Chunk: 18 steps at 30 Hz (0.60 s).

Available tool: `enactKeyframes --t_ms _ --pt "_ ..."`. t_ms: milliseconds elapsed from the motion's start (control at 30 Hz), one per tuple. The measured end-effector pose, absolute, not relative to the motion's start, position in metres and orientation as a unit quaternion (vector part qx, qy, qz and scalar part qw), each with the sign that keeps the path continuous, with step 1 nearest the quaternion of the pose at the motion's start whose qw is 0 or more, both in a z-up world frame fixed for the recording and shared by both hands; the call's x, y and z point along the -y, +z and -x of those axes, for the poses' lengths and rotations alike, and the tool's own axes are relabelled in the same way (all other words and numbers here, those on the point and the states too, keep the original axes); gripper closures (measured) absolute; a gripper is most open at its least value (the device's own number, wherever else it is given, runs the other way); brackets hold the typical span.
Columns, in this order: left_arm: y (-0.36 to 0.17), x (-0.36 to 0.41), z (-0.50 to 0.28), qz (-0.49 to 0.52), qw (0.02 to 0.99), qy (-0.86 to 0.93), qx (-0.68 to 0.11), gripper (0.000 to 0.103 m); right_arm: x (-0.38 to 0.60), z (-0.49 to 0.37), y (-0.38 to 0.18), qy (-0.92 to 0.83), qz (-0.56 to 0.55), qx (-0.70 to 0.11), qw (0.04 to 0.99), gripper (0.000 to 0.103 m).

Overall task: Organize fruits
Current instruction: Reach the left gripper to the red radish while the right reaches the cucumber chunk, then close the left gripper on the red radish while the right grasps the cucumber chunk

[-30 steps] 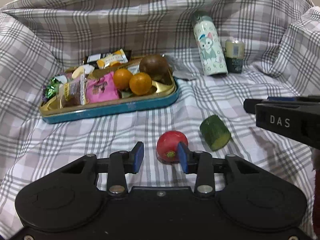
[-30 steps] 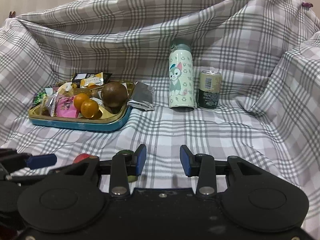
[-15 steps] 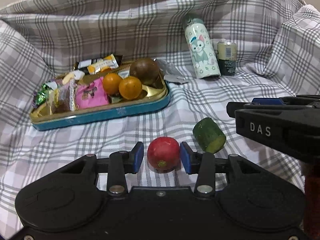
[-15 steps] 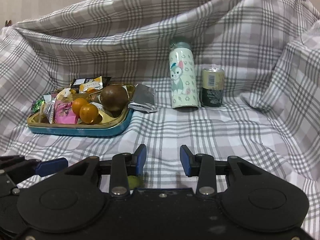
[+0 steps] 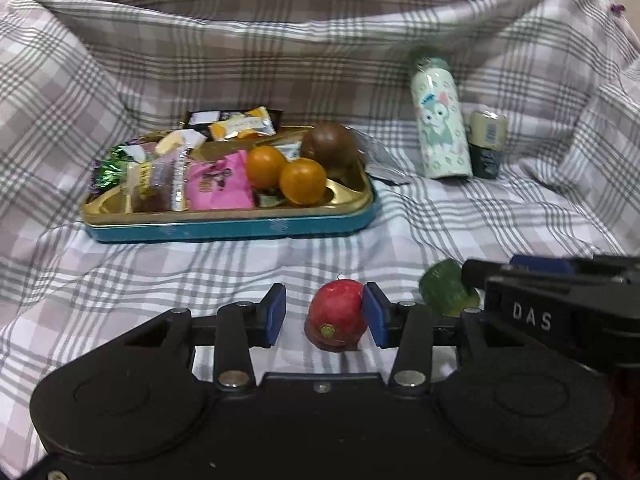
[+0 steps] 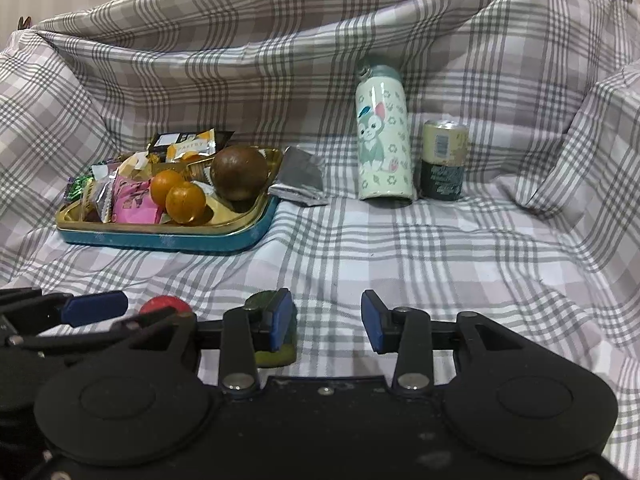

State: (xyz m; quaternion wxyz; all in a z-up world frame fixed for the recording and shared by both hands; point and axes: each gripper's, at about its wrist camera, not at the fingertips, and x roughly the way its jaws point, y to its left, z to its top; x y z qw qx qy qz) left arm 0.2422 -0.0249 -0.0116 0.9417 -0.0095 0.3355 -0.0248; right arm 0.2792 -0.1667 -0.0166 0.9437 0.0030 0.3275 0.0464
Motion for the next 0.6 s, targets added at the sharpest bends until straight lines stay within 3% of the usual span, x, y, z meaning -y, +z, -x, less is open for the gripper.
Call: enactKeyframes --t_ms 600 --pt "-0.01 -0.003 -0.245 0.059 0.94 0.037 -0.335 0.05 0.147 -0.278 -0.024 0.102 -0.019 -0.353 0.93 0.057"
